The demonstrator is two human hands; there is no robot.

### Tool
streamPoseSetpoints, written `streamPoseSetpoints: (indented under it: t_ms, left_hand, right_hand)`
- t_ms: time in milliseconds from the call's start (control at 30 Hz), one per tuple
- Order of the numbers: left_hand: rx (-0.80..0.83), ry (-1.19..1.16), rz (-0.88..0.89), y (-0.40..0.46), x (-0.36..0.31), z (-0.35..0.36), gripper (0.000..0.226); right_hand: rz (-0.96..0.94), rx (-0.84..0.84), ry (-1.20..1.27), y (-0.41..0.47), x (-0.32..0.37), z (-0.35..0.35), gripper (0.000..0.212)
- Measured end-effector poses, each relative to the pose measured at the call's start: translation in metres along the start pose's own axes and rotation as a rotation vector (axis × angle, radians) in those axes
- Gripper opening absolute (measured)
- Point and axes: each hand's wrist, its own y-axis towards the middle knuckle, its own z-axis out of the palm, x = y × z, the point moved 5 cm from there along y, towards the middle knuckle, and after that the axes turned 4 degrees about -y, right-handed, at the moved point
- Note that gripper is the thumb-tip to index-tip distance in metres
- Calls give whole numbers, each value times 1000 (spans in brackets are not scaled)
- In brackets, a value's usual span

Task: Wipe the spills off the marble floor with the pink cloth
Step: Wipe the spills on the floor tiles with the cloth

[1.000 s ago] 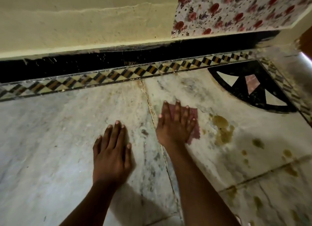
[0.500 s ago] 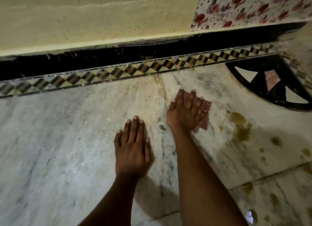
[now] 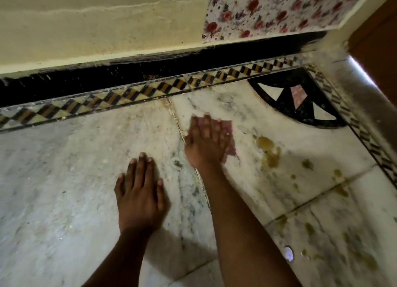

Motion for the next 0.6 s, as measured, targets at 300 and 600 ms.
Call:
streamPoseSetpoints:
  t_ms: [300,600]
  left_hand:
    - [-9,16,18,1,3,2,67]
    - [19,18,4,0,3,2,68]
  right_hand:
    - [268,-116,5,-69,-75,-2,58]
    - [-303,-150,-83,-74,-37,3,58]
